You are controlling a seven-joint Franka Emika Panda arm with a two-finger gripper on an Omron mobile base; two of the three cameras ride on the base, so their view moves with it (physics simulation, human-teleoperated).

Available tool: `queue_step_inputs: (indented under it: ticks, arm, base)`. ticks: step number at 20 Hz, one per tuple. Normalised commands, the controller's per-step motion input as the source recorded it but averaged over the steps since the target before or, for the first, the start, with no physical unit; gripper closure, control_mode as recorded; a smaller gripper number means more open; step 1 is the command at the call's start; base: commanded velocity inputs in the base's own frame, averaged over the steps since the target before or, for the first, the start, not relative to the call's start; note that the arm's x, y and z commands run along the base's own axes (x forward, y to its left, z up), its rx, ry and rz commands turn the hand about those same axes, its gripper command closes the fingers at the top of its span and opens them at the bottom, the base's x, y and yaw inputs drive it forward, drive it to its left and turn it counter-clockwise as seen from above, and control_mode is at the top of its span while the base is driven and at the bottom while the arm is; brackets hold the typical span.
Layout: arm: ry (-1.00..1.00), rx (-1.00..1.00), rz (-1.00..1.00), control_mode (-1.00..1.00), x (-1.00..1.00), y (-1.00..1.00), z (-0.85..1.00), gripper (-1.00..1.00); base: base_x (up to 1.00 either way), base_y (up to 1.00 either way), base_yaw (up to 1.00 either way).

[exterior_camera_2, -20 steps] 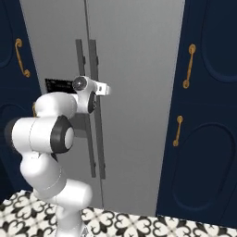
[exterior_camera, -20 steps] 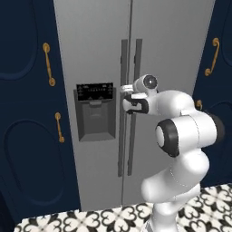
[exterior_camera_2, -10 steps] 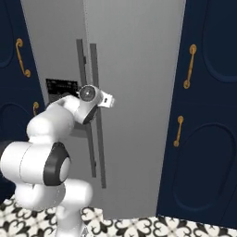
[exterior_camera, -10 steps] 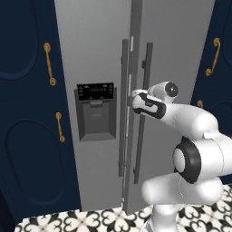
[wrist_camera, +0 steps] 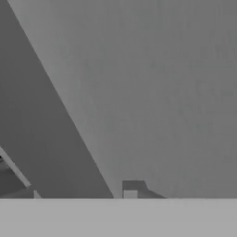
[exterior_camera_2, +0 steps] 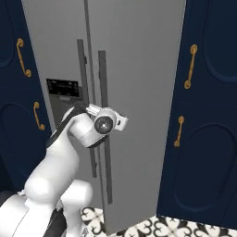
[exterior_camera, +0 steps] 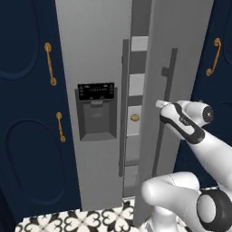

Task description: Take the strawberry from the fridge and place it on top of the pancake, located on the dining counter.

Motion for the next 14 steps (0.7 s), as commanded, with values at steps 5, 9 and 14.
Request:
queue_step_inputs:
  ticks: [5,9,14]
  arm:
    - [-0.01,0.14,0.00,-1.00,-0.87,-1.00,0.00,1.00]
    - [0.00,0.17,0.00,-1.00,-0.79,-1.00,0.00,1.00]
    - [0.00,0.17,0.00,-1.00,-0.49,-1.00,-0.17,1.00]
  base:
    - [0.00,0.00,0.00]
    - [0.00,0.00,0.00]
    - [0.00,0.00,0.00]
